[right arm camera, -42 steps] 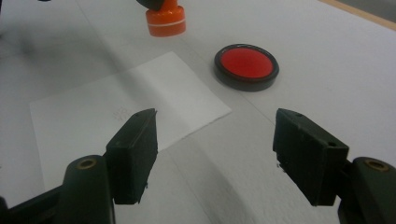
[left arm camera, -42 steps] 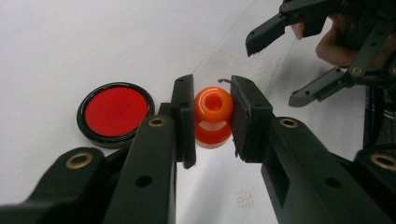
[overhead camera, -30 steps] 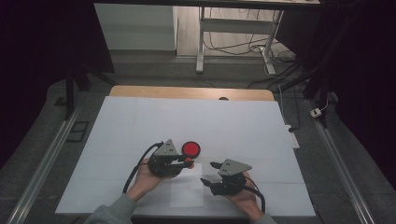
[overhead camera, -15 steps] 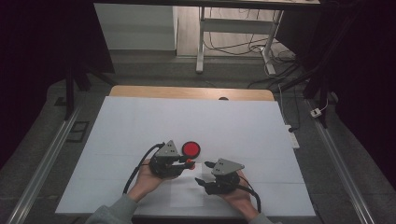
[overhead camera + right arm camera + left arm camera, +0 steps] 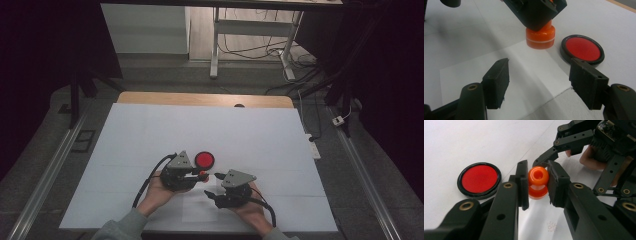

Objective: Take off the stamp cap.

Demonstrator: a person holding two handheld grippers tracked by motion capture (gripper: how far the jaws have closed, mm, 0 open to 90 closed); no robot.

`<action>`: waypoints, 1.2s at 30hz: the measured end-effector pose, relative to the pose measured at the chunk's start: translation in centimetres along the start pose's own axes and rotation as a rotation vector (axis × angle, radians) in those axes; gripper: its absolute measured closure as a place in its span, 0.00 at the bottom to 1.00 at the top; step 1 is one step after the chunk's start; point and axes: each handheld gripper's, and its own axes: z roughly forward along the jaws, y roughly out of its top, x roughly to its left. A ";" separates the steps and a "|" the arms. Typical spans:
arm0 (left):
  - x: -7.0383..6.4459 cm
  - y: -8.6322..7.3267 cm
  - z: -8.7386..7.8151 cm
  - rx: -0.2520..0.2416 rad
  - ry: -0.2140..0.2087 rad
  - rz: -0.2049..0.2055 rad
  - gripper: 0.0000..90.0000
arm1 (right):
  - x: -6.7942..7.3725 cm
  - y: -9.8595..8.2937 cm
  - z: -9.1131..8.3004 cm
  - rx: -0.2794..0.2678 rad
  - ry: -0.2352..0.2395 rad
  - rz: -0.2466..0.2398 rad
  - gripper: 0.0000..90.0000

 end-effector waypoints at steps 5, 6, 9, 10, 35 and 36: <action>0.0 0.0 0.0 -0.001 0.000 0.000 0.80 | 0.2 0.2 0.2 -0.001 0.000 -0.007 0.36; 0.0 0.0 0.0 -0.001 0.000 0.000 0.80 | 0.2 0.3 0.2 -0.001 0.004 -0.006 0.36; 0.0 0.0 0.0 0.000 0.000 0.000 0.80 | 0.3 0.4 0.3 -0.002 0.005 -0.010 0.37; 0.0 0.0 0.0 0.000 -0.001 -0.001 0.80 | 0.3 0.5 0.4 -0.009 0.007 -0.009 0.37; -0.2 -0.1 0.4 0.008 -0.009 0.006 0.80 | 0.8 1.2 1.2 -0.002 -0.038 -0.014 0.56; -0.2 -0.1 0.4 0.008 -0.009 0.006 0.80 | 0.8 1.2 1.2 -0.001 -0.039 -0.011 0.58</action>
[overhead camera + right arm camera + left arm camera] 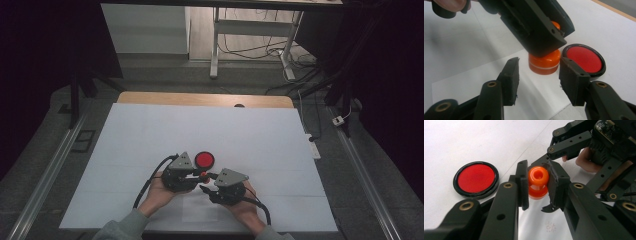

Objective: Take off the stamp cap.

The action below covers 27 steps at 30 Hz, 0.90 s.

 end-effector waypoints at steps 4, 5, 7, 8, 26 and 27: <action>-0.1 0.0 0.0 0.001 -0.002 0.002 0.80 | -0.1 0.0 0.1 0.002 0.004 0.006 0.62; -0.1 0.0 0.0 0.001 -0.002 0.003 0.80 | -0.1 0.0 0.1 0.002 0.004 0.006 0.63; 0.0 0.0 0.0 0.001 -0.002 0.002 0.80 | -0.1 0.0 0.1 0.004 0.006 0.006 0.65; 0.0 0.0 0.0 0.001 -0.002 0.004 0.80 | -0.1 0.0 0.1 0.002 0.007 0.003 0.66; 0.1 0.0 0.0 0.003 -0.005 0.001 0.80 | -0.1 0.1 0.2 0.005 0.003 0.008 0.71; 0.1 0.0 0.0 0.001 -0.004 0.000 0.80 | -0.1 0.1 0.2 0.006 0.002 0.007 0.71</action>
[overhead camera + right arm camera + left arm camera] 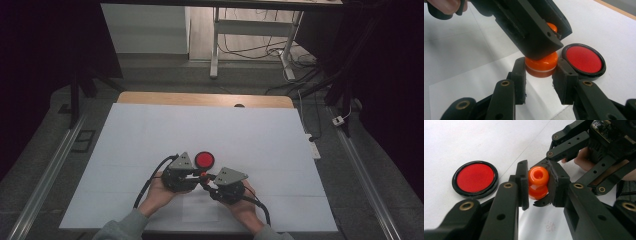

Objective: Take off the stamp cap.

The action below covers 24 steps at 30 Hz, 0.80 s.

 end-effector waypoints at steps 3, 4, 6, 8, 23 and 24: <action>0.0 0.0 0.0 -0.005 0.000 0.000 0.80 | 0.0 0.0 0.0 0.000 -0.007 0.002 0.72; 0.0 0.0 0.0 -0.006 -0.001 0.001 0.80 | 0.0 0.0 0.0 -0.003 -0.007 0.004 0.72; 0.0 0.0 0.0 -0.008 -0.001 0.003 0.80 | 0.1 0.0 0.0 -0.006 -0.011 0.002 0.72; 0.0 0.0 -0.1 -0.013 -0.001 0.001 0.80 | 0.1 0.0 0.0 -0.010 -0.013 0.003 0.72; 0.0 -0.1 -0.1 -0.024 -0.006 -0.006 0.80 | 0.1 -0.1 -0.2 -0.017 -0.012 0.011 0.72; 0.0 -0.1 -0.1 -0.026 -0.007 -0.005 0.80 | 0.1 -0.1 -0.2 -0.020 -0.014 0.008 0.72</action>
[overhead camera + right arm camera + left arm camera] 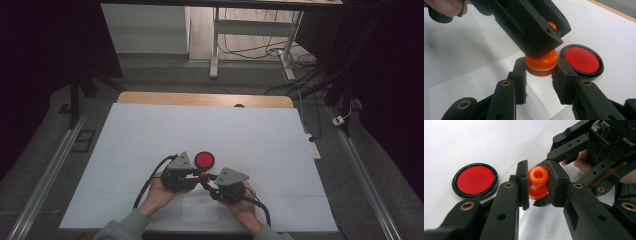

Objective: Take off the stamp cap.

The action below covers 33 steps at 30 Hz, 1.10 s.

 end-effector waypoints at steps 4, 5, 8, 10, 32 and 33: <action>0.0 0.0 0.0 0.000 -0.001 0.001 0.80 | 0.0 0.0 0.0 -0.006 0.001 -0.001 0.72; 0.0 0.0 0.0 0.000 0.000 0.002 0.80 | 0.0 0.0 0.0 -0.003 0.002 -0.001 0.72; -0.1 0.0 0.0 -0.002 0.002 0.005 0.80 | -0.1 0.0 0.0 -0.004 0.005 -0.003 0.72; 0.0 0.0 0.0 -0.001 0.003 0.004 0.80 | -0.1 0.0 0.0 -0.003 0.007 -0.001 0.72; -0.1 0.0 0.1 -0.001 0.005 0.000 0.80 | -0.2 0.0 0.0 0.007 0.007 0.000 0.72; -0.1 0.0 0.1 0.001 0.005 0.000 0.80 | -0.2 0.0 0.0 0.006 0.008 -0.003 0.72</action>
